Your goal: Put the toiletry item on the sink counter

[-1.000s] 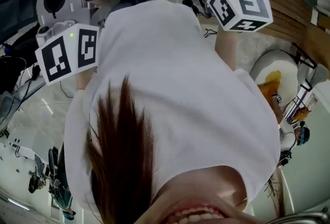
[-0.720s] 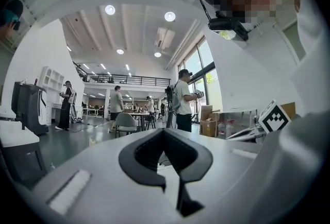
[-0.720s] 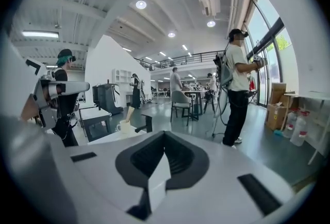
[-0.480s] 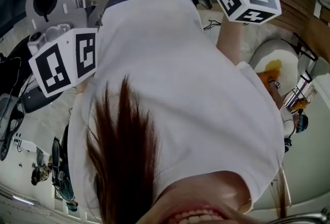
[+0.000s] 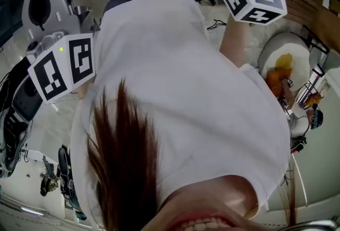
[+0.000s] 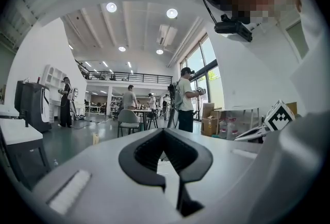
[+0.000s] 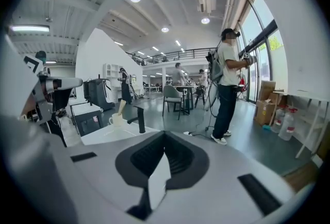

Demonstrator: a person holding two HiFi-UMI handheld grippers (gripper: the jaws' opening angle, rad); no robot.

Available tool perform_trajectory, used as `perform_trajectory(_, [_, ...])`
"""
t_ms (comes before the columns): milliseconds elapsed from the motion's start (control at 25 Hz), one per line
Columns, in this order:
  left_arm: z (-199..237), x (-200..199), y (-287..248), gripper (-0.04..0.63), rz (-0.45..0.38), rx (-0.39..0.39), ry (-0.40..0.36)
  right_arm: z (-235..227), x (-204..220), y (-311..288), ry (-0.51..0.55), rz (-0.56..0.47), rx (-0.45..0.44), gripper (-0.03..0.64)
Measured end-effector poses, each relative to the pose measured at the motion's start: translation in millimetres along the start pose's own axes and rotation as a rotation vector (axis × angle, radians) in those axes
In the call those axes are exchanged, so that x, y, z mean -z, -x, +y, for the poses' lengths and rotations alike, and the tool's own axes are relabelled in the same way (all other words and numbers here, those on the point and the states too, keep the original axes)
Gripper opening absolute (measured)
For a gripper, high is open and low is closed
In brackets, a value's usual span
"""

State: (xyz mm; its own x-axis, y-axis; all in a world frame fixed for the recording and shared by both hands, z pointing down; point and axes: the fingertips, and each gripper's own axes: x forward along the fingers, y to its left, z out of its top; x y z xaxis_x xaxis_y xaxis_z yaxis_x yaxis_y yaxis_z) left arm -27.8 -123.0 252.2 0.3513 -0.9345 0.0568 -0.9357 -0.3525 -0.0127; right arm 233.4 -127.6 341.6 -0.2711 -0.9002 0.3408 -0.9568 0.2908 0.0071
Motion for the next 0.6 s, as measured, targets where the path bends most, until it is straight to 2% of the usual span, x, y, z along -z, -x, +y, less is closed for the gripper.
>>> perform_trajectory(280, [-13, 0, -3, 0.008, -0.003, 0.043, 0.009, 2, -7, -2, 0.014, -0.012, 0.006, 0.005])
perform_trajectory(600, [-7, -1, 2, 0.008, -0.014, 0.022, 0.012, -1, -6, 1, 0.015, -0.016, 0.017, 0.005])
